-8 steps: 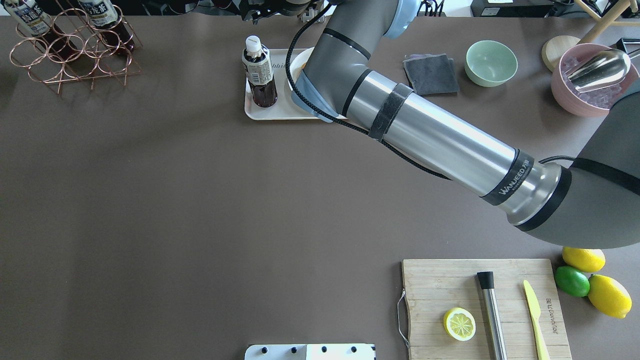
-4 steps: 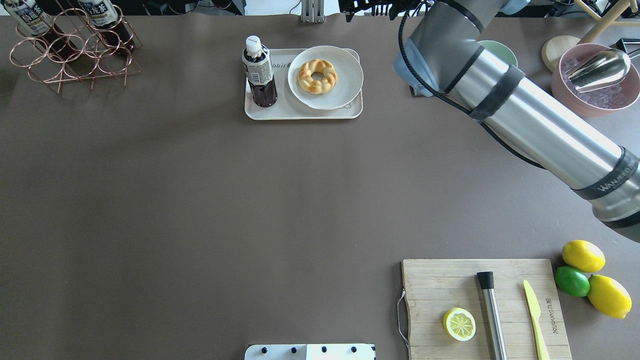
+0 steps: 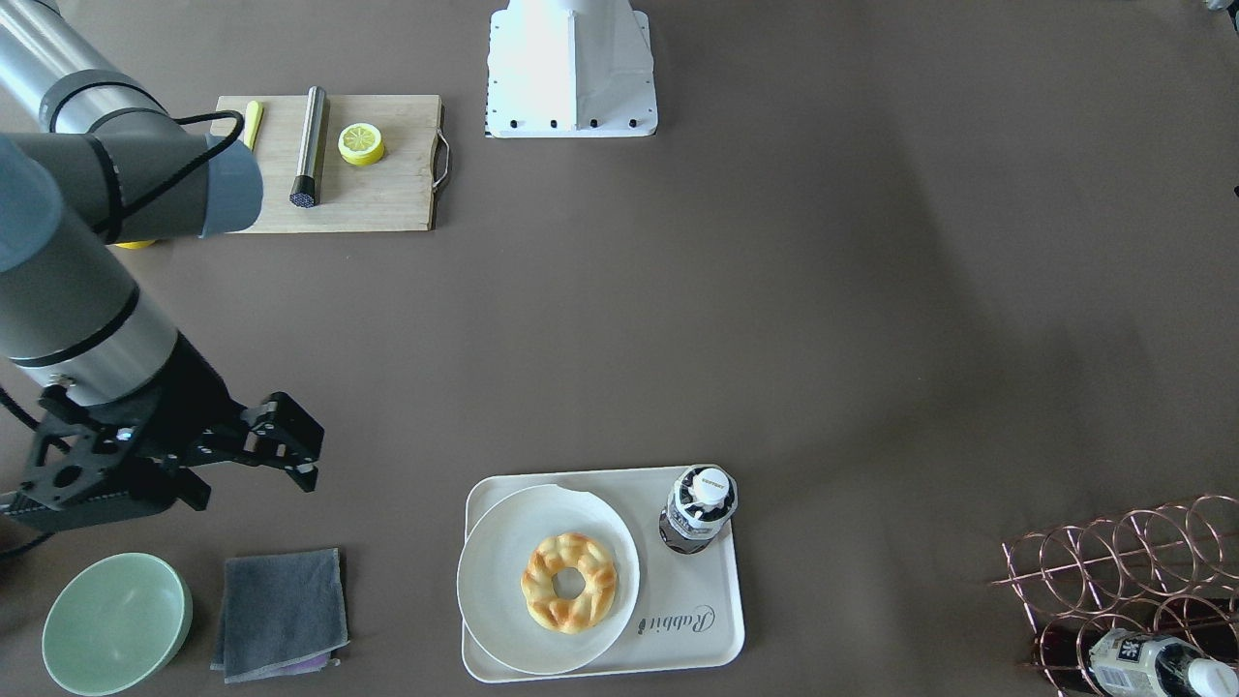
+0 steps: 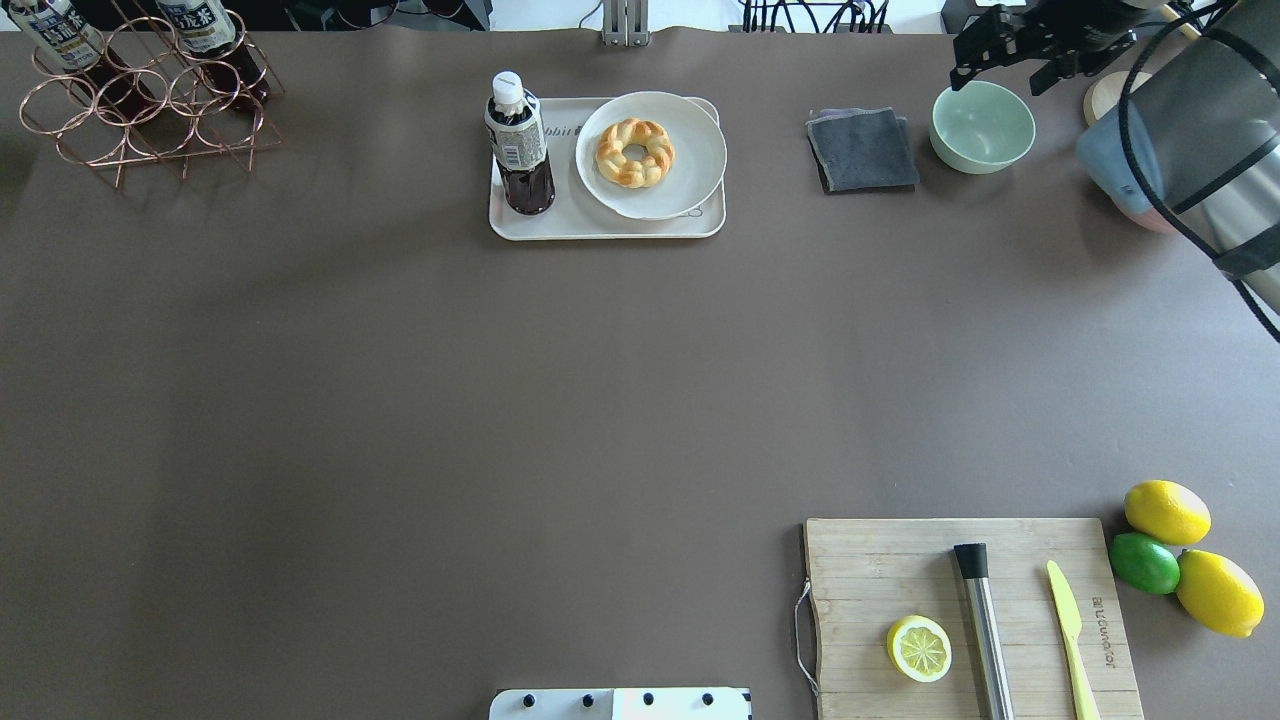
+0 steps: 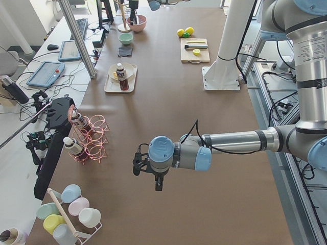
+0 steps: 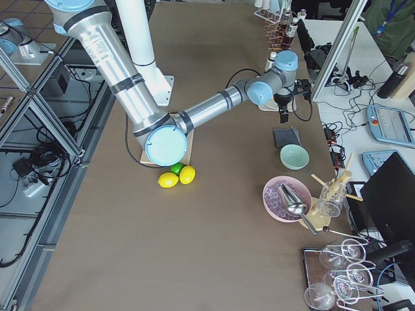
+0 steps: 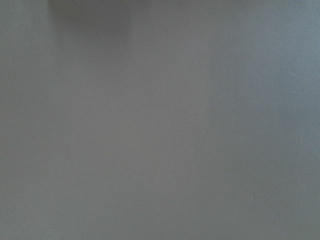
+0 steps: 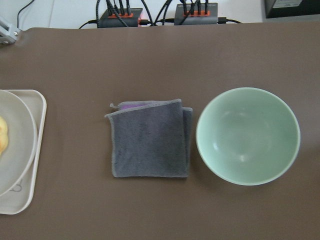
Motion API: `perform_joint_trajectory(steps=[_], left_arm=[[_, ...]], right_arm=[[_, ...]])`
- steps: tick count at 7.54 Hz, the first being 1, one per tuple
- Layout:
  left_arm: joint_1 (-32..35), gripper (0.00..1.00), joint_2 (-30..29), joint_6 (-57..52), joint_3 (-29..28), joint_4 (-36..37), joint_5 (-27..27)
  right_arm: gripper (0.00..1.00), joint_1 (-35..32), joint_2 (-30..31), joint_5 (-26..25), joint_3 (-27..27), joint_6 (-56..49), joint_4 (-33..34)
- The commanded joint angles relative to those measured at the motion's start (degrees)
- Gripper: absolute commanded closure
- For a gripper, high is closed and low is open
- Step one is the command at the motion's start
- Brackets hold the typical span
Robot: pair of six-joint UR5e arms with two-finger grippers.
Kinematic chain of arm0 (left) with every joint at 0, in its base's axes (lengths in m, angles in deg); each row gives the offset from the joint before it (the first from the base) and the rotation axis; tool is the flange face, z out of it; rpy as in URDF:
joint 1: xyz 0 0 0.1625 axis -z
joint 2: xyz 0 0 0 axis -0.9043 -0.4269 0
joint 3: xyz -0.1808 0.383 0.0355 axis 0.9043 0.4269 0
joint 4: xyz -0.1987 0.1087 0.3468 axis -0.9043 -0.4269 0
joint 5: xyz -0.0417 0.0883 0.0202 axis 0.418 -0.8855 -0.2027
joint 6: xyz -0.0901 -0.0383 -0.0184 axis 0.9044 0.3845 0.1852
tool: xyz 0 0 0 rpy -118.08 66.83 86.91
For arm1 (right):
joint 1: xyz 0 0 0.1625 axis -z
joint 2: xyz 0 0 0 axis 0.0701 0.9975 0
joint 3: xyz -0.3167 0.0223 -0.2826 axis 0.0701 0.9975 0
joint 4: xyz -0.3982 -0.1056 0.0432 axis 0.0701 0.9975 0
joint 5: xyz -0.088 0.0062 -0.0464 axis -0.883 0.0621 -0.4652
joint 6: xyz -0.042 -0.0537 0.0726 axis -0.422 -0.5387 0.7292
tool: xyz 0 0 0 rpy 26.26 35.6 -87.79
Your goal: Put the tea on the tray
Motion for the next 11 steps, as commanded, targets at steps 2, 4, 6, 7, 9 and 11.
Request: perform_joint_trajectory(steps=[2,4,6,7,9,11], left_arm=[[-0.22,0.01,-6.07,-0.21,-0.02,6.0,-0.23],[-0.92,0.01,-7.04,-0.21,0.24,5.92,-0.23],[-0.92,0.01,-7.04,-0.21,0.5,5.74,-0.23],[-0.92,0.01,-7.04,-0.21,0.68,5.65,-0.14],[-0.92,0.01,-6.61,-0.3,0.77,5.48,-0.05],[-1.01,0.01,-6.43,-0.3,0.85,5.39,0.12]], right_arm=[[0.0,-11.13,16.82,4.66,-0.58,-17.45,0.14],[0.0,-12.02,25.61,-1.89,-1.27,-23.27,0.4],[0.0,-15.26,29.6,-3.08,-1.54,-29.84,0.49],[0.0,-15.97,30.74,-2.73,-1.37,-36.24,0.57],[0.0,-15.63,32.24,-4.56,-1.46,-36.65,3.99],[0.0,-15.1,31.98,-6.69,-0.67,-36.13,4.01]])
